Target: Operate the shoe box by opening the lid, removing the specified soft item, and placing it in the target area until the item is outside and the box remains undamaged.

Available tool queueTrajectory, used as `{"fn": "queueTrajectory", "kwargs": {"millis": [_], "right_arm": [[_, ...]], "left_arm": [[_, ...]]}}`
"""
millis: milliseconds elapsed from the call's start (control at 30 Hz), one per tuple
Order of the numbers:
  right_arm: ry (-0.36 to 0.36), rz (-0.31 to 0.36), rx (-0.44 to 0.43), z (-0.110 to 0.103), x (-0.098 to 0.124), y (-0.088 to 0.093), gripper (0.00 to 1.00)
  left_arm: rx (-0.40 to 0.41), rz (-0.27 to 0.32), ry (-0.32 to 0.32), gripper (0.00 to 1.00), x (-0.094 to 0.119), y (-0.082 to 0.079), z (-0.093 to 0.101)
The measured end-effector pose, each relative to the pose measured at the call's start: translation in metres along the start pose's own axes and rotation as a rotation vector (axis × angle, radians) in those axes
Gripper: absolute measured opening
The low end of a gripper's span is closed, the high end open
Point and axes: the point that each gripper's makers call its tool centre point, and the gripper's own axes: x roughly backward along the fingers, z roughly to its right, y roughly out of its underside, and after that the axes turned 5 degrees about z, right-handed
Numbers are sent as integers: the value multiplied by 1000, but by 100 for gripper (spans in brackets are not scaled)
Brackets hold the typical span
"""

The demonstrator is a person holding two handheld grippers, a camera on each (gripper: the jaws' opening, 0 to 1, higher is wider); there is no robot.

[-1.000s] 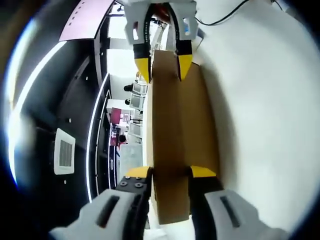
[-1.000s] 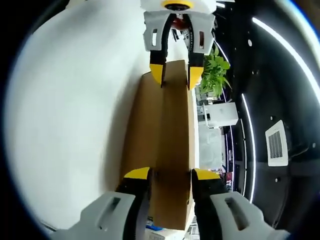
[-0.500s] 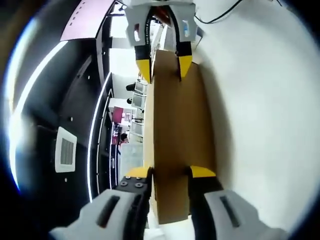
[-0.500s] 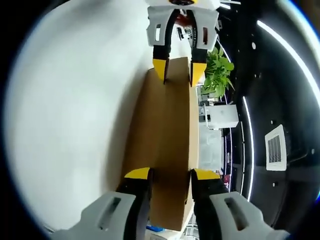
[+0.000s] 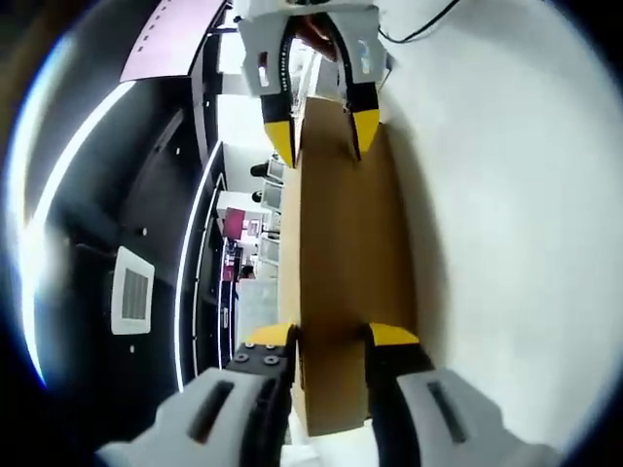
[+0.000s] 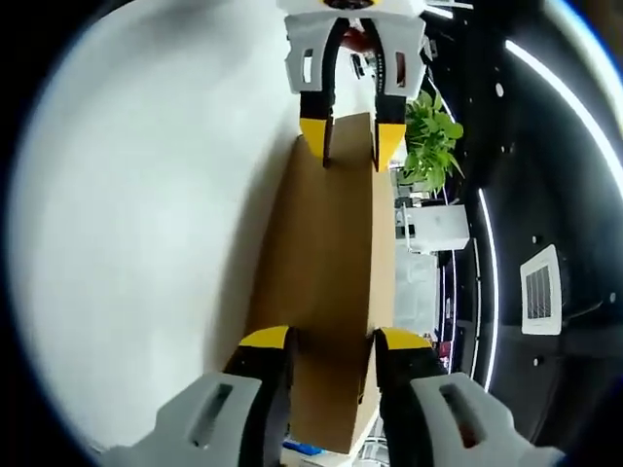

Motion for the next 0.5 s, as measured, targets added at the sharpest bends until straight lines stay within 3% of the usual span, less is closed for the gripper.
{"fn": "queueTrajectory", "kwargs": {"millis": [500], "right_arm": [[9,10,-37,-5,2,-1,35]], "left_arm": [[13,6,-5,28,0,-3,1]]}}
